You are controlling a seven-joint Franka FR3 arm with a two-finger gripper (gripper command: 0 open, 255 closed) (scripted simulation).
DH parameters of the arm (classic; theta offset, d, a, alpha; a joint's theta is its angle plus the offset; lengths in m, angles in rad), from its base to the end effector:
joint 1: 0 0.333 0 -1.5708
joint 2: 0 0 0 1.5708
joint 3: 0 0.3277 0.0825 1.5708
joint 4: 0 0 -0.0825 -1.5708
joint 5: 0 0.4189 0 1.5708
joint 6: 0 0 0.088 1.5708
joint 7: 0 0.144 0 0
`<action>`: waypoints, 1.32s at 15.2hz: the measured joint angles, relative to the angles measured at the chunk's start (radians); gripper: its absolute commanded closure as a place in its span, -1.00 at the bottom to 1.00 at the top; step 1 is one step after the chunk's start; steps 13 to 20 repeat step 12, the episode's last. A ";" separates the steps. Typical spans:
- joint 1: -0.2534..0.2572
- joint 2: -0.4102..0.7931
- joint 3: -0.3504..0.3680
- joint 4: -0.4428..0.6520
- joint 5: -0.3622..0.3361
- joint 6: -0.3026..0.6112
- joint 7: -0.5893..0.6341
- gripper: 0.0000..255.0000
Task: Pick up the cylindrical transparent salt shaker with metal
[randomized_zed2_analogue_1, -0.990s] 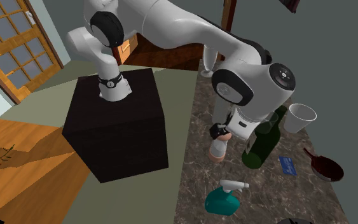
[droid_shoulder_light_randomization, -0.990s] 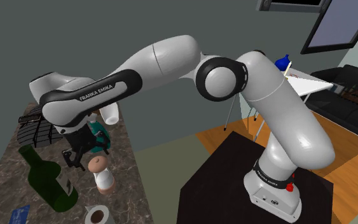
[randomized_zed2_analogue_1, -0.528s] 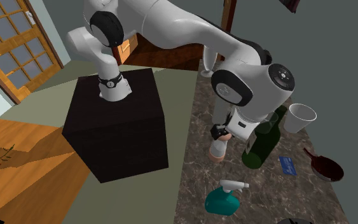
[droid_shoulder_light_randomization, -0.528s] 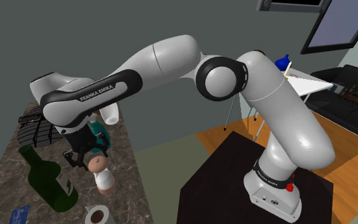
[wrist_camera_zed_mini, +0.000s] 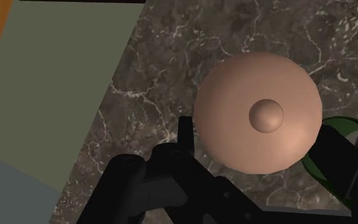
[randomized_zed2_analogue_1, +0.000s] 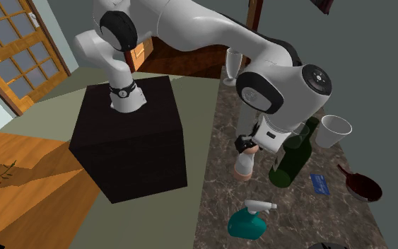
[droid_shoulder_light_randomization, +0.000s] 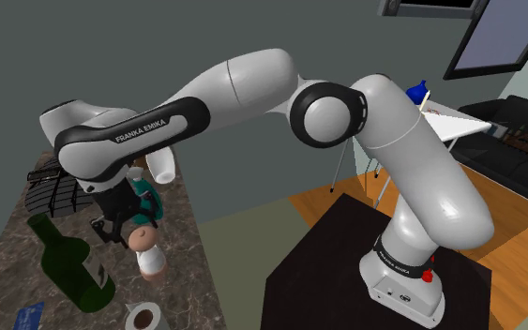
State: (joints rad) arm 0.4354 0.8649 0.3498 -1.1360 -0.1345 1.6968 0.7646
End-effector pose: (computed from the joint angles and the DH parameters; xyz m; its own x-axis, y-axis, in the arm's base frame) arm 0.5949 0.4770 0.2425 0.9588 -0.0358 -0.2818 -0.0145 -0.9969 0.0775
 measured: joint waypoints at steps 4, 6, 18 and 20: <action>-0.001 -0.023 0.004 0.013 0.005 -0.035 0.002 1.00; 0.000 -0.030 0.006 0.027 0.007 -0.057 0.002 1.00; 0.004 -0.051 0.010 0.070 0.012 -0.119 0.005 1.00; 0.004 -0.051 0.010 0.070 0.012 -0.119 0.005 1.00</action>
